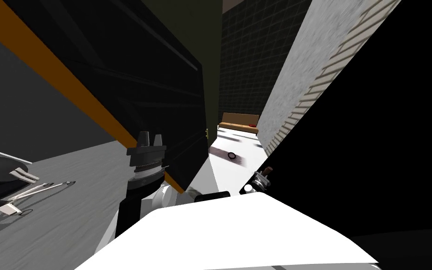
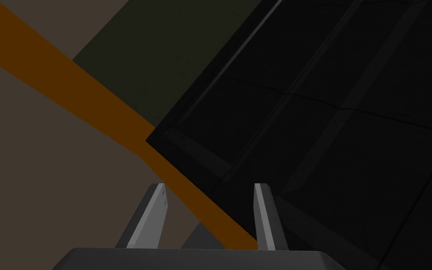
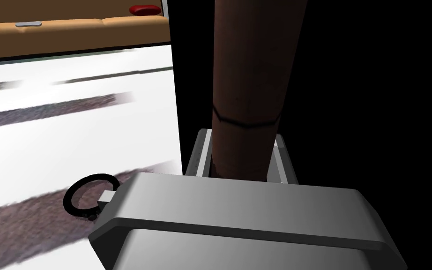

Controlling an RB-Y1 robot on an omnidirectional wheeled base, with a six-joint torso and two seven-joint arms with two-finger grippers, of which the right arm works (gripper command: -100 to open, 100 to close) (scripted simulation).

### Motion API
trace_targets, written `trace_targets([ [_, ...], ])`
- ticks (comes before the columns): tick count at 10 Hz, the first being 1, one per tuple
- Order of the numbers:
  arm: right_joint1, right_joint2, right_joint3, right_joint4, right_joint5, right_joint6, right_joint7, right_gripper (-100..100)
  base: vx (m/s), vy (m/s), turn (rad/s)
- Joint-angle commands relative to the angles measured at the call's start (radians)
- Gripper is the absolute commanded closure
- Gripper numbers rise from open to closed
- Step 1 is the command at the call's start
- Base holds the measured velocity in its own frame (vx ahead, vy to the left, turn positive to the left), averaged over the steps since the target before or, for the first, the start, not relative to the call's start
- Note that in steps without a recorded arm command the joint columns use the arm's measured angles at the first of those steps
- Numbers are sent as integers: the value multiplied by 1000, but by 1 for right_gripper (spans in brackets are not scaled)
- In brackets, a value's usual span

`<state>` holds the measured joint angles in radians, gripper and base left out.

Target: Push the door open

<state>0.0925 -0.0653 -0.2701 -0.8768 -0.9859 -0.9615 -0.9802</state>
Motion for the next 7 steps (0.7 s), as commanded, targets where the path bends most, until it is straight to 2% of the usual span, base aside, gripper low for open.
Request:
trace_targets([
  [1, 4, -8, -14, -8, -10, -6, 4, 100, 154, -102, -29],
  [7, 15, -24, -71, -2, -59, -21, 15, 100, 157, -124, -43],
])
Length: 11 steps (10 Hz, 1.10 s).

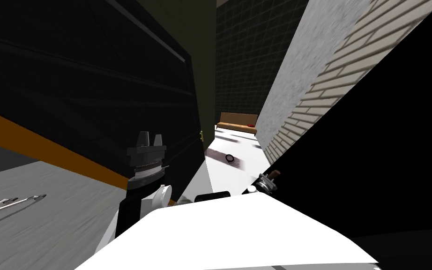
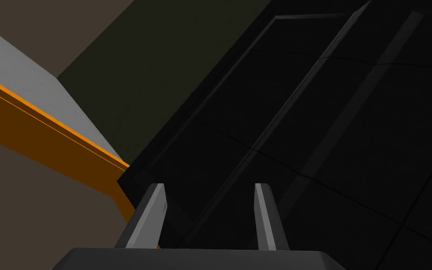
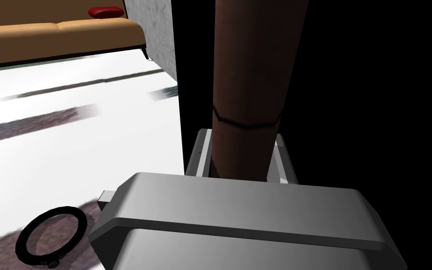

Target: Push the door open

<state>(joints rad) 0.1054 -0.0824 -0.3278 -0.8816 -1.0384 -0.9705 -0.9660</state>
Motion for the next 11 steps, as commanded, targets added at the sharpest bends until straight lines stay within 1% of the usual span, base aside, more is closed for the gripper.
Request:
trace_targets([
  [1, 5, -10, -28, 4, -19, -15, 3, 100, 225, -156, -68],
  [4, 15, -19, -73, 9, -59, -27, 12, 100, 205, -173, -79],
  [5, 15, -19, -73, 9, -59, -27, 12, 100, 125, -135, -43],
  [6, 15, -19, -73, 9, -59, -27, 12, 100, 37, -62, 2],
  [7, 19, -22, -94, 11, -78, -32, 16, 100, 109, -83, -51],
  [8, 21, -23, -101, 12, -84, -34, 17, 100, 147, -109, -66],
  [9, 21, -23, -101, 12, -84, -34, 17, 100, 98, -77, -23],
  [10, 25, -25, -120, 14, -100, -39, 21, 100, 155, -109, -60],
  [11, 26, -26, -126, 15, -105, -40, 22, 100, 184, -105, -79],
])
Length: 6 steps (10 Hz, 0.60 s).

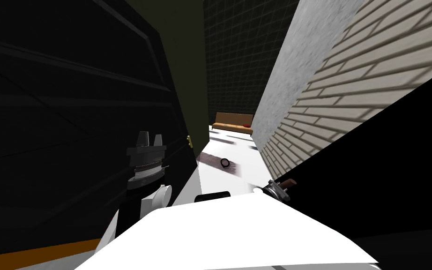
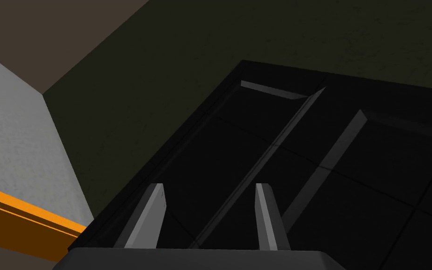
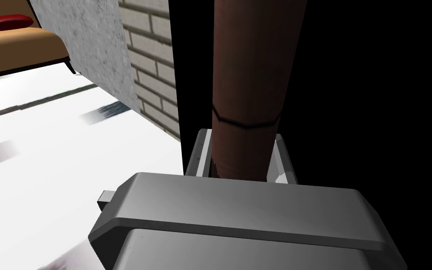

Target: Push the door open

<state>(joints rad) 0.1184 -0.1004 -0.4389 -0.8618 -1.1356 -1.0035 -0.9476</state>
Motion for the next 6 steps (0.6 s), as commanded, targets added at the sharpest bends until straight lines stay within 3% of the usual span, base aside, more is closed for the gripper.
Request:
trace_targets([
  [1, 15, -9, -26, -4, -18, -10, 5, 100, 201, -105, -68],
  [4, 20, -11, -48, -2, -37, -15, 9, 100, 154, -120, -52],
  [5, 16, -12, -40, 6, -32, -11, -1, 100, 60, -55, -14],
  [6, 23, -17, -59, 6, -50, -19, 4, 100, 75, -135, -37],
])
